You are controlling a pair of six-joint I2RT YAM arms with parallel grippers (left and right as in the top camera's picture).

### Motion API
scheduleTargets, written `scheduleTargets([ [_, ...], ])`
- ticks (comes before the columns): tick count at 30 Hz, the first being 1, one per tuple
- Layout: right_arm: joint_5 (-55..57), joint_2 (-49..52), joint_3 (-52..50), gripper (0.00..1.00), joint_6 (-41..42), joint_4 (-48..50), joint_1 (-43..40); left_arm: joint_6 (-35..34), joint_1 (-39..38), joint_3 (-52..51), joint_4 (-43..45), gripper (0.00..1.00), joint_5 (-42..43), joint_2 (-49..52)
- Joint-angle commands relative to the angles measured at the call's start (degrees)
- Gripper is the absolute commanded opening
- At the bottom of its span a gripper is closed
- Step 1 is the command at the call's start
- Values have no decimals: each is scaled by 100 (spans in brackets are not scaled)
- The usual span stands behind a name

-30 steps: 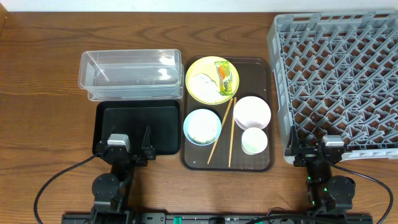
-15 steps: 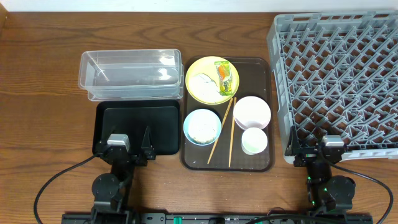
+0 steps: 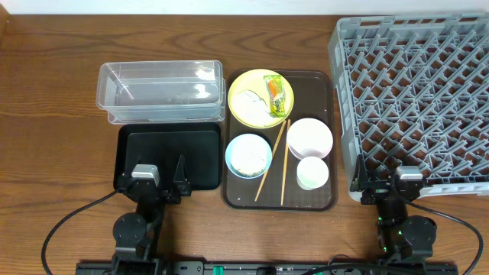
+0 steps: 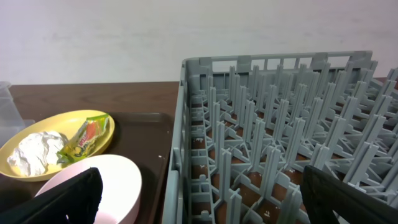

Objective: Sort waste into correct bins and load items into the dishwasher rack

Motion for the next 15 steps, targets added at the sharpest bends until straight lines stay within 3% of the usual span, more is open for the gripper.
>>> scheduleTargets([
  [1, 11, -7, -4, 99, -44, -22, 81, 72, 31, -63, -238, 98, 13, -28],
  [8, 17, -7, 13, 99, -44, -15, 81, 31, 31, -42, -269, 98, 11, 66],
  [15, 225, 476, 455, 99, -44, -42, 81, -208, 31, 667, -472, 98, 13, 1058],
])
